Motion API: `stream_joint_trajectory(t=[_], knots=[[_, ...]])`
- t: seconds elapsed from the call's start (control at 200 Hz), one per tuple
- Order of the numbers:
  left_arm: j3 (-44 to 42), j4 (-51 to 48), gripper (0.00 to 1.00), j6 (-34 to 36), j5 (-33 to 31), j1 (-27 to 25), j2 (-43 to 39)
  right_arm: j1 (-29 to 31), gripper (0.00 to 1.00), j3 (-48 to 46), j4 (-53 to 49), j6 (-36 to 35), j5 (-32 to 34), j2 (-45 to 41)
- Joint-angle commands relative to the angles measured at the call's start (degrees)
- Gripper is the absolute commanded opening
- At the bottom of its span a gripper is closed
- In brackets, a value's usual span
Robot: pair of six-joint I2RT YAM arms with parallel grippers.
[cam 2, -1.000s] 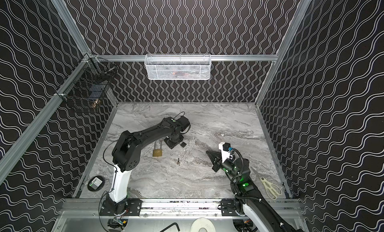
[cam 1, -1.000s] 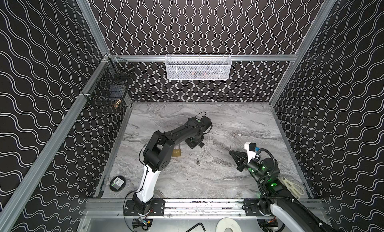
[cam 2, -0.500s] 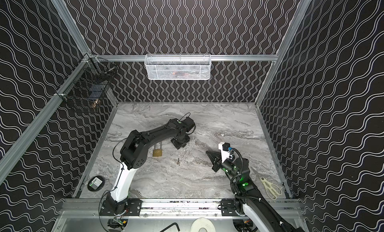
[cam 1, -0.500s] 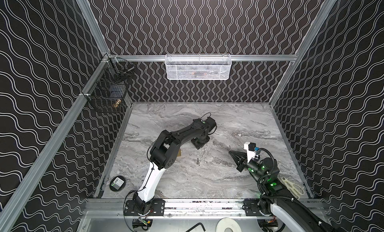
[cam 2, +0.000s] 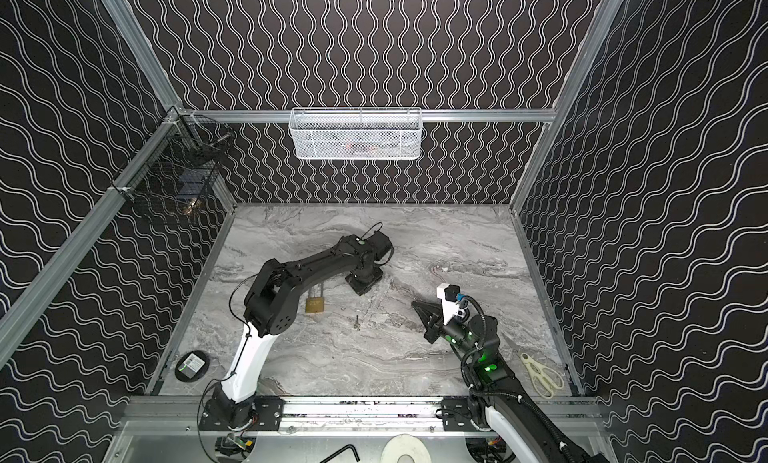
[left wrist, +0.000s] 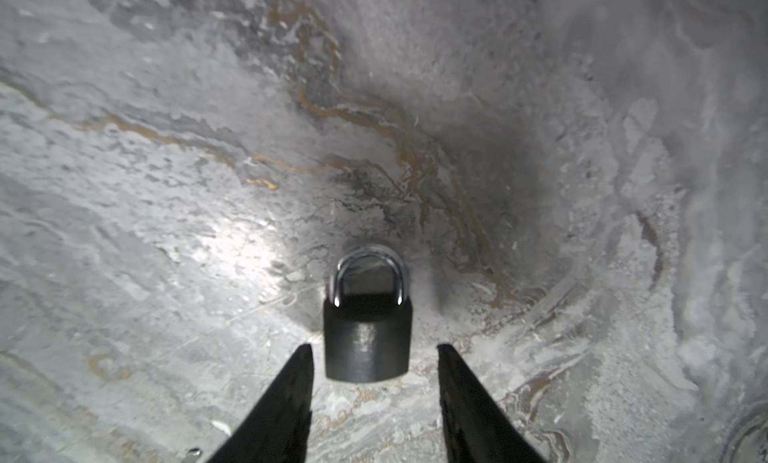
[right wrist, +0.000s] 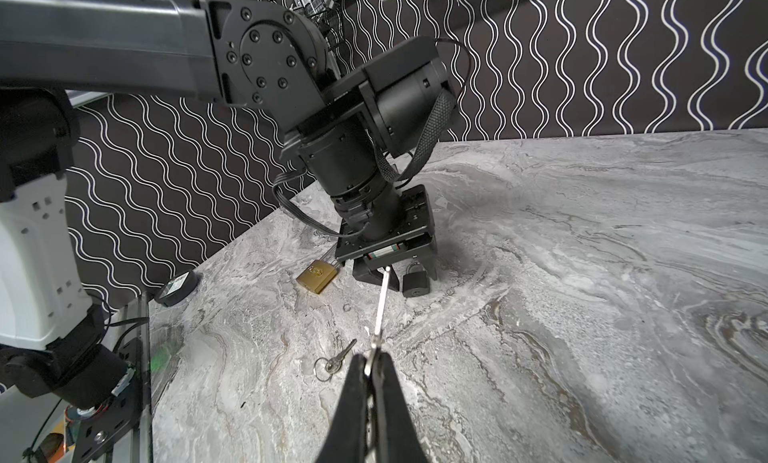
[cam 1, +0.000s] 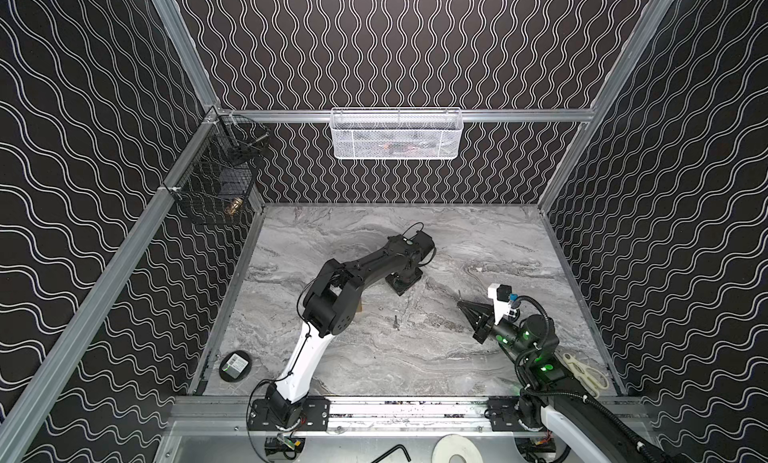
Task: Unlock with the key
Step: 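Lower the left gripper onto the small black padlock and close on it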
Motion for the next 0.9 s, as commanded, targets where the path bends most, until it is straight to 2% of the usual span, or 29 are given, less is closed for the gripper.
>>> stream_joint_trajectory(t=[0.0, 0.115, 0.19, 0.33, 0.5, 0.896], knots=[[2.0, -2.7, 0.52, 2.3, -0.7, 0.4, 0.7, 0.1, 0.00, 0.3, 2.1, -0.2, -0.7, 0.0], [5.8, -6.2, 0.54, 7.5, -0.9, 0.4, 2.6, 0.1, 0.00, 0.3, 1.9, -0.2, -0.6, 0.0], [6.2, -8.1, 0.54, 7.7, -1.0, 0.4, 3.0, 0.2, 0.00, 0.4, 2.0, -0.2, -0.8, 0.3], [1.4, -2.9, 0.52, 7.3, 0.1, 1.1, 1.4, 0.2, 0.00, 0.4, 2.2, -0.2, -0.8, 0.7], [3.8, -4.0, 0.51, 8.2, 0.2, 1.4, 3.1, 0.2, 0.00, 0.6, 2.2, -0.4, -0.9, 1.1], [3.0, -3.8, 0.48, 7.2, 1.5, 1.8, 4.1, 0.2, 0.00, 0.7, 2.3, -0.4, -1.1, 1.7]])
